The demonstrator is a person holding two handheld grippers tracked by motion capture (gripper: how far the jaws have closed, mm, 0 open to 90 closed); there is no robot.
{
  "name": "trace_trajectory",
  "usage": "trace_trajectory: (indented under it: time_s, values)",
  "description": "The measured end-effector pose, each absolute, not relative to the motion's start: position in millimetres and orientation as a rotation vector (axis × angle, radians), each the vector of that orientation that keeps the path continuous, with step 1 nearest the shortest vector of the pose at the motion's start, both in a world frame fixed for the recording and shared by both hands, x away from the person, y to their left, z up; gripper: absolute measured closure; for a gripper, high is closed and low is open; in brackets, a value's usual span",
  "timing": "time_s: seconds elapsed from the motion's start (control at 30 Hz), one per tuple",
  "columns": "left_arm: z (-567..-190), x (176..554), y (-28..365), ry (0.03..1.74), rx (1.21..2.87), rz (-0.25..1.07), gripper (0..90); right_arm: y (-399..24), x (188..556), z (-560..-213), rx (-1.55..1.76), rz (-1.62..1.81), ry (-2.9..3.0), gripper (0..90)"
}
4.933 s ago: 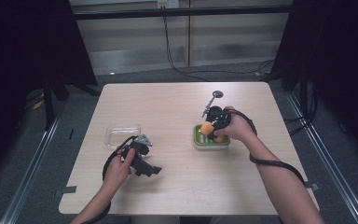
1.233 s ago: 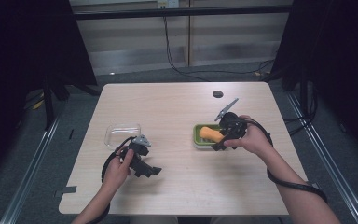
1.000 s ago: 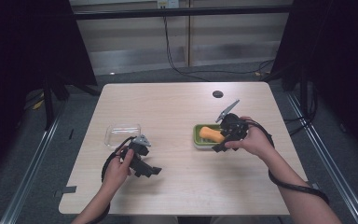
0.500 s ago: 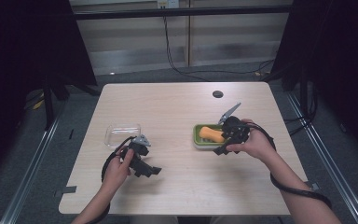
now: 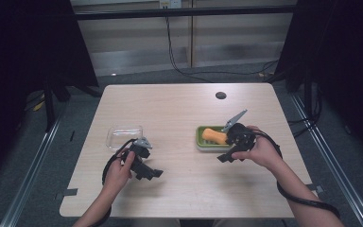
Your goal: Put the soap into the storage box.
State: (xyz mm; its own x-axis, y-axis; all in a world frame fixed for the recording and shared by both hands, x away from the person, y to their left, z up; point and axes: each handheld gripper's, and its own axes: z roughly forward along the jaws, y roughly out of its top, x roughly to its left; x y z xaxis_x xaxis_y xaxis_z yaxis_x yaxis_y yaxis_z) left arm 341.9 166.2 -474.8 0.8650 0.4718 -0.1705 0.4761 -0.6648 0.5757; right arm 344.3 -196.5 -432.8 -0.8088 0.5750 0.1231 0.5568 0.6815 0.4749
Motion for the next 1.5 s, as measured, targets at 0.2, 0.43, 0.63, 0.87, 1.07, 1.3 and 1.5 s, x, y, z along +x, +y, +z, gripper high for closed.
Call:
trace_trajectory:
  time_s: [0.2,0.43,0.63,0.87,1.07,1.3,1.5]
  values:
    - [-474.3,341.4,165.8,0.683,2.396,-0.007,4.0,-199.0,339.0,-434.9,0.956,0.788,2.844,17.5]
    - [-474.4,340.1,166.5,0.705,2.390,-0.005,4.0,-200.2,333.0,-438.2,0.938,0.770,2.844,15.5]
    - [-474.0,340.0,167.0,0.688,2.408,-0.002,4.0,-202.4,327.6,-439.9,0.954,0.789,2.831,13.4]
    - [-474.3,339.1,166.8,0.694,2.395,-0.001,4.0,-206.5,323.0,-443.2,0.974,0.793,2.822,11.0]
    - [-474.9,338.6,166.5,0.701,2.391,0.000,4.0,-208.2,318.5,-447.6,0.977,0.798,2.825,8.5]
    - [-475.1,339.0,166.6,0.694,2.401,0.000,4.0,-210.2,312.2,-451.2,0.973,0.813,2.816,7.2]
    - [-475.0,338.2,166.5,0.709,2.388,0.003,4.0,-214.5,307.3,-456.0,0.974,0.801,2.809,7.0]
